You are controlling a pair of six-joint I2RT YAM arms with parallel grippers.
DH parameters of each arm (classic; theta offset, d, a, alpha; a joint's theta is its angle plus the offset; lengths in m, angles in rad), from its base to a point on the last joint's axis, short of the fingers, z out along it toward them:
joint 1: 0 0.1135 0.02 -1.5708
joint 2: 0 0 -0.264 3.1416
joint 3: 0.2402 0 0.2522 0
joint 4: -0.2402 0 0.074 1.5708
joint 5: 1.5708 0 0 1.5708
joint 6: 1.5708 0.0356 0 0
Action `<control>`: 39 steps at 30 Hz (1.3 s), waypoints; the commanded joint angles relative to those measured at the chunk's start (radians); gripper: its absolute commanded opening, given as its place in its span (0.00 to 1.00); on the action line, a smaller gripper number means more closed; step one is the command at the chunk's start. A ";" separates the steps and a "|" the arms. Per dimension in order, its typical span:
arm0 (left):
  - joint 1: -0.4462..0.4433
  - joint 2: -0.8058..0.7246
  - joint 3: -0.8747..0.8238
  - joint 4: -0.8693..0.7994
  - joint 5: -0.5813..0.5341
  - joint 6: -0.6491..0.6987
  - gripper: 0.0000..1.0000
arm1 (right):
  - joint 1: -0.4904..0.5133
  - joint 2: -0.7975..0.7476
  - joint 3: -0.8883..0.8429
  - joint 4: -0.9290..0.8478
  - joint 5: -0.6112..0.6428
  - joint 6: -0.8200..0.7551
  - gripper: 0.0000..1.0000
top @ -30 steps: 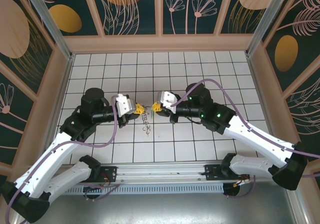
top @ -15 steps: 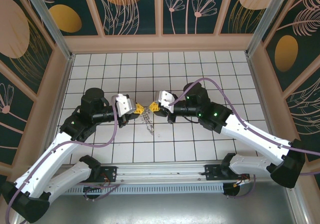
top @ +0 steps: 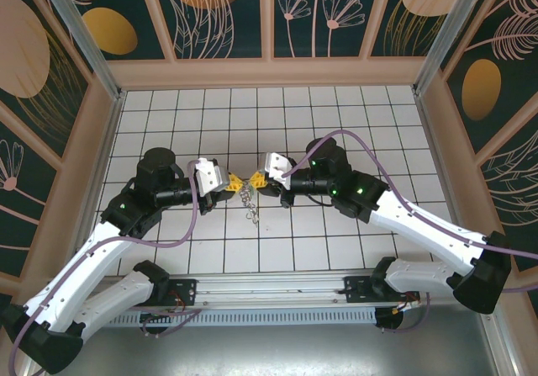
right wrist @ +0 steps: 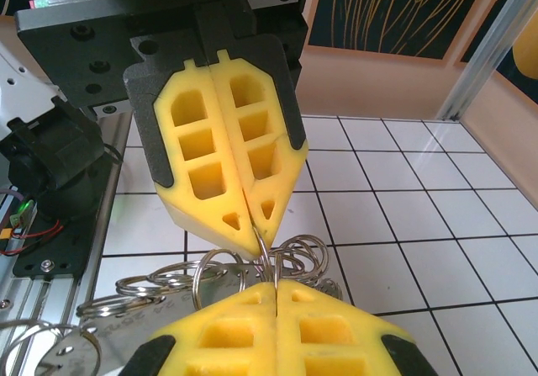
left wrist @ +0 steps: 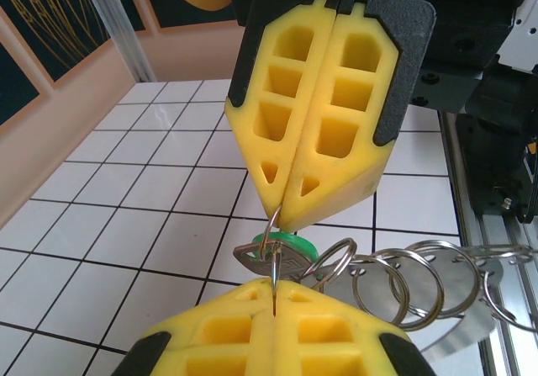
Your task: Put the keys on the keyring
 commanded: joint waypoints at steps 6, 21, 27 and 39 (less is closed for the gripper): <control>-0.007 0.000 0.018 0.023 -0.011 0.001 0.00 | 0.008 -0.020 0.031 0.012 -0.015 0.018 0.00; -0.007 0.003 0.019 0.020 -0.016 0.002 0.00 | 0.008 -0.038 0.023 0.013 0.025 0.020 0.00; -0.007 0.004 0.019 0.020 -0.015 0.004 0.00 | 0.005 -0.039 0.022 0.005 0.011 0.025 0.00; -0.009 0.002 0.019 0.020 -0.015 0.004 0.00 | 0.004 -0.016 0.025 0.006 -0.001 0.016 0.00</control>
